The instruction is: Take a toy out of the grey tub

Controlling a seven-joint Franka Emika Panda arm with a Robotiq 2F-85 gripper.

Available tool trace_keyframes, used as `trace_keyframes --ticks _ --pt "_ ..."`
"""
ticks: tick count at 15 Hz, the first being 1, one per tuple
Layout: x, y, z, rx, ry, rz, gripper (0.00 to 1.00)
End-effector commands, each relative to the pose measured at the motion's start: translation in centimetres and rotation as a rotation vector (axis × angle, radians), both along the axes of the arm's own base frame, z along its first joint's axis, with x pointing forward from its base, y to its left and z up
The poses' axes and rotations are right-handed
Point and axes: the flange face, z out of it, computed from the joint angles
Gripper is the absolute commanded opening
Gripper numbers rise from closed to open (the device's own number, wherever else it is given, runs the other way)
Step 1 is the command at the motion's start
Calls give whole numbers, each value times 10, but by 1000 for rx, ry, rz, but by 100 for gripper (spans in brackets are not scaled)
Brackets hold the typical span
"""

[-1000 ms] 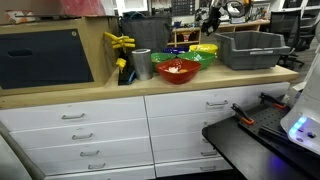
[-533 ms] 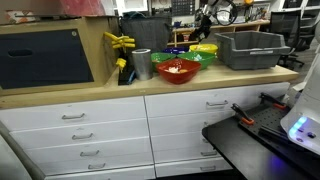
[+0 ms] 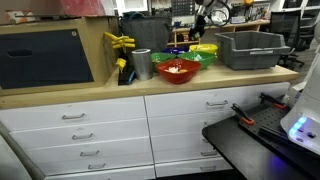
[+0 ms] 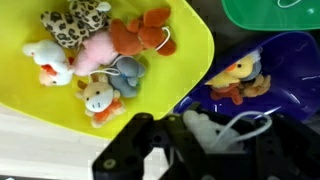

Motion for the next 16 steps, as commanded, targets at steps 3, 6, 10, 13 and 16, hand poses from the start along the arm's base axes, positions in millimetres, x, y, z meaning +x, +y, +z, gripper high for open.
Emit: trace_keyframes --ticks 3,6,10,13,16 --pt "18 27 -13 109 10 4 0" --pt "27 44 -19 154 5 7 0" --pt "36 63 -18 155 -18 35 27" --pt "36 65 -13 135 -31 56 37" --pt "35 62 -4 118 -48 72 60"
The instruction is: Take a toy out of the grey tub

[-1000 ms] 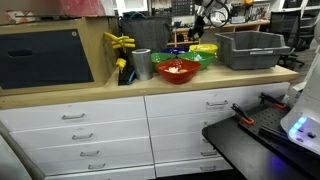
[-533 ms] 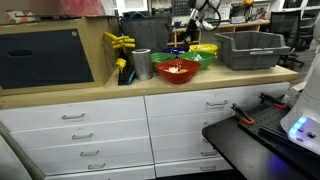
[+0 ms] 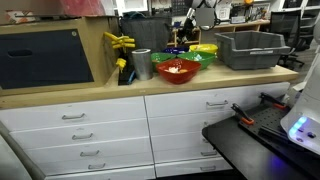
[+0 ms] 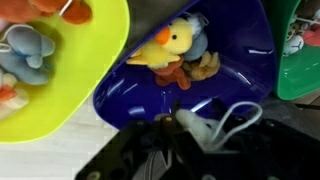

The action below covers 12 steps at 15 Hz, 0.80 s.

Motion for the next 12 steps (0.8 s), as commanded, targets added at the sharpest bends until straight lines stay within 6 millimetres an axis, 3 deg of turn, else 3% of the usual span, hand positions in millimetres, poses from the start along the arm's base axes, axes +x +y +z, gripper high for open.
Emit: trace_keyframes --ticks 1,4,6,12 --pt "2 -3 15 -17 -34 21 66" --pt "3 -7 15 -28 -39 22 90" --pt "2 -8 14 -40 -41 22 100" --pt "-14 -28 29 -113 66 -65 100"
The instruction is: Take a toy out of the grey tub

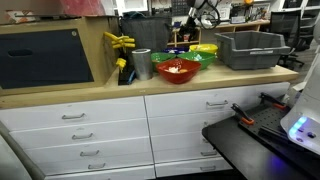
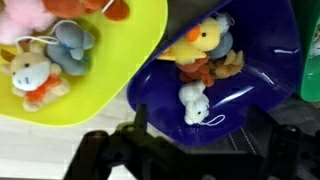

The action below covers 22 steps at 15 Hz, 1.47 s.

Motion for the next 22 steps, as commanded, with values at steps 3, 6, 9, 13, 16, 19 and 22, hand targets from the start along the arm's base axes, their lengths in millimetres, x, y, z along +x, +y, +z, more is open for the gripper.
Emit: trace_keyframes --ticks 3,6,9,13,16,19,22 --pt "-37 -27 36 -32 171 -94 100" --pt "-61 -42 55 -22 256 -127 100" --pt "-84 -57 72 -27 283 -169 100" --pt "-115 -70 83 -49 285 -243 100" --pt "-141 -72 86 -59 303 -296 100" --pt "-162 -71 91 -65 311 -341 100" --pt "-188 -73 104 -87 332 -374 100"
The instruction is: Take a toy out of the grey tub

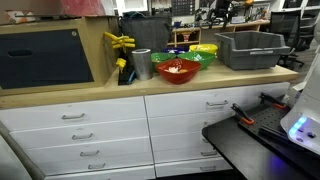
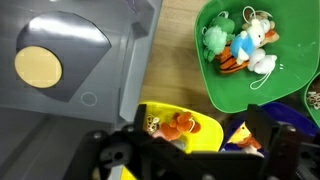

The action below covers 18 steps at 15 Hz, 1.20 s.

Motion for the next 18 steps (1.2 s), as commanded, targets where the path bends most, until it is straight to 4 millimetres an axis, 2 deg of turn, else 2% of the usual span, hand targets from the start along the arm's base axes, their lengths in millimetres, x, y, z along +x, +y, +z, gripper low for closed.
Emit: trace_keyframes --ticks 1,10,15,18 --pt "-40 2 17 -35 28 -48 100" --pt "-104 -1 33 -45 219 -105 100" --pt "-127 -5 41 -28 276 -125 100" --pt "-133 -6 44 -28 286 -128 100"
